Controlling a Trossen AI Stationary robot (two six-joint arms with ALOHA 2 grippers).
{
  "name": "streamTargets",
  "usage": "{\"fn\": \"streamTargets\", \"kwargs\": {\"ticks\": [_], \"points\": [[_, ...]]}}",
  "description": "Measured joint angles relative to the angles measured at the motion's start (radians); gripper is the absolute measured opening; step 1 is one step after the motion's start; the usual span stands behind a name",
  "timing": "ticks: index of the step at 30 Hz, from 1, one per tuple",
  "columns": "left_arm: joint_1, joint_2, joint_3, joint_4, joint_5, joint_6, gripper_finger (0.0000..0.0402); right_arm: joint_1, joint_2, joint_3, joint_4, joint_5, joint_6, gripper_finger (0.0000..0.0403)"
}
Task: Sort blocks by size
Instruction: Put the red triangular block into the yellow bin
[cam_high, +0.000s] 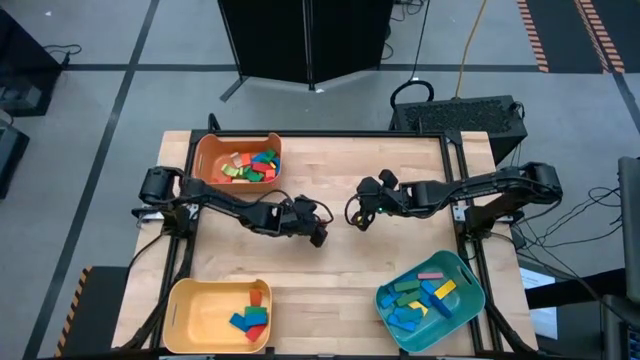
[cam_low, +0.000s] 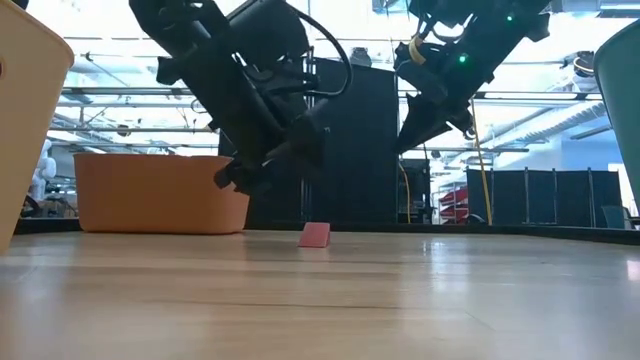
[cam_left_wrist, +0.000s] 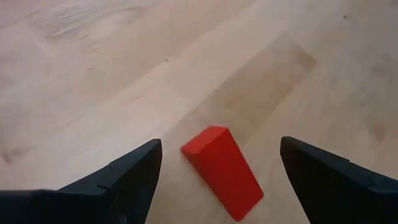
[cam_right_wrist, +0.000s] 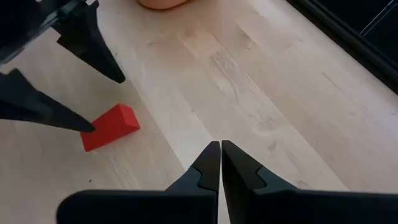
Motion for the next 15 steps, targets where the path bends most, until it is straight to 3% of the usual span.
{"fn": "streamTargets", "kwargs": {"ticks": [15], "points": [[-0.019, 0.07, -0.001, 0.039, -0.066, -0.092, 0.0326, 0.0, 0.0, 0.0, -0.002, 0.0, 0.008, 0.0]]}}
